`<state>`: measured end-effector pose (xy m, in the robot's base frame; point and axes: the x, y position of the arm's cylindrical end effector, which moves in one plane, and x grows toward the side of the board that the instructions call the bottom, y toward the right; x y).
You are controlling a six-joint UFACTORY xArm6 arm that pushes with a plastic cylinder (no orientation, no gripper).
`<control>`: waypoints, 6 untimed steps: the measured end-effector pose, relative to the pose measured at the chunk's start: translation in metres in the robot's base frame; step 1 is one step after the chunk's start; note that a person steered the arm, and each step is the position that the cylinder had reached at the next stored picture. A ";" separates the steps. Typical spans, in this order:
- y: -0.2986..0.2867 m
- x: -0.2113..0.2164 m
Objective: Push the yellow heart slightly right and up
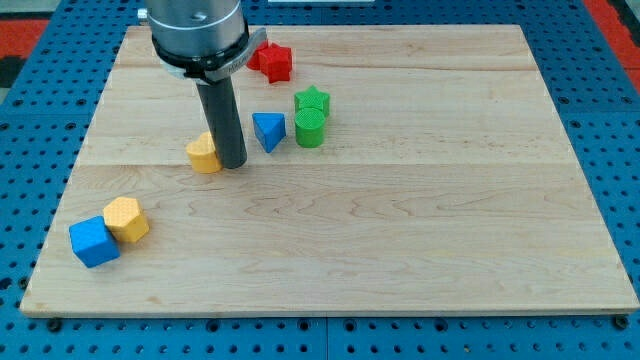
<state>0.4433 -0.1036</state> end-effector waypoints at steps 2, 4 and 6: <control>-0.114 0.010; -0.024 -0.031; -0.016 0.029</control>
